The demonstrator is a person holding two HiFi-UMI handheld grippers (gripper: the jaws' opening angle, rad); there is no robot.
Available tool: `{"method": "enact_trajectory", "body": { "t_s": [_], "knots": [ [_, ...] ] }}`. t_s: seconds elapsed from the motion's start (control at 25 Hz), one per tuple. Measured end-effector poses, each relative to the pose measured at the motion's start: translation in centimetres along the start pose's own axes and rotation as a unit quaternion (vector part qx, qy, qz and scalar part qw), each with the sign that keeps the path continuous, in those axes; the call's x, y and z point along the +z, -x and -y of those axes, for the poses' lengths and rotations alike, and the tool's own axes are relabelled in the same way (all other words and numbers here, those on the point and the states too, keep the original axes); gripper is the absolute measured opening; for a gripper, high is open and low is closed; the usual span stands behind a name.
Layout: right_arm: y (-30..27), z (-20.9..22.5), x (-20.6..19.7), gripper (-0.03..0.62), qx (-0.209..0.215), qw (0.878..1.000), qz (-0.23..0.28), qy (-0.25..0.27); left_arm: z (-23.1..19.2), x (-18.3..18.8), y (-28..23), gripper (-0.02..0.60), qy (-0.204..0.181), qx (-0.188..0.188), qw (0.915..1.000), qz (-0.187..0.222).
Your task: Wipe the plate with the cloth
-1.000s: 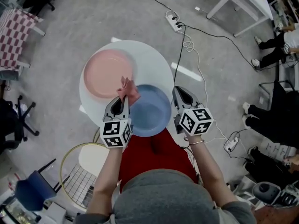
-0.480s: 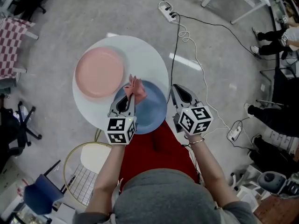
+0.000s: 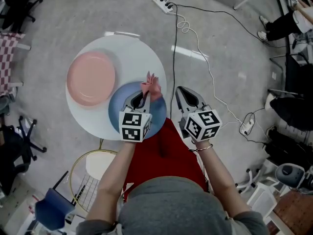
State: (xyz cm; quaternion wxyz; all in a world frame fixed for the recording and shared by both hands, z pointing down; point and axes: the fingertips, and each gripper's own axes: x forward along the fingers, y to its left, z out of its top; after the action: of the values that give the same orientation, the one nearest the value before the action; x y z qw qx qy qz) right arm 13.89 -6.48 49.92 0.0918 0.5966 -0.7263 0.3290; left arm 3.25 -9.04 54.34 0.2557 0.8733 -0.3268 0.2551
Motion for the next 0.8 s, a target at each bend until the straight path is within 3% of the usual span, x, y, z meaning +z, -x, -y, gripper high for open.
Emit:
{"method": "enact_trajectory", "body": {
  "t_s": [0.2,0.36,0.8],
  "knots": [
    [-0.3,0.7,-0.6,0.029,0.001,1.0,-0.01,-0.003,-0.1,-1.3,-2.2,0.029,0.007,0.008,0.9996,-0.027],
    [-0.7,0.1,-0.9,0.029,0.011,1.0,-0.018,-0.002,-1.7,-2.8,-3.0,0.029,0.036,0.034,0.9968,-0.063],
    [-2.9,-1.8,-0.3,0.029,0.055,0.997,-0.039,0.026,-7.2,-5.2,-0.9,0.029,0.096,0.132,0.9788,-0.124]
  ]
}}
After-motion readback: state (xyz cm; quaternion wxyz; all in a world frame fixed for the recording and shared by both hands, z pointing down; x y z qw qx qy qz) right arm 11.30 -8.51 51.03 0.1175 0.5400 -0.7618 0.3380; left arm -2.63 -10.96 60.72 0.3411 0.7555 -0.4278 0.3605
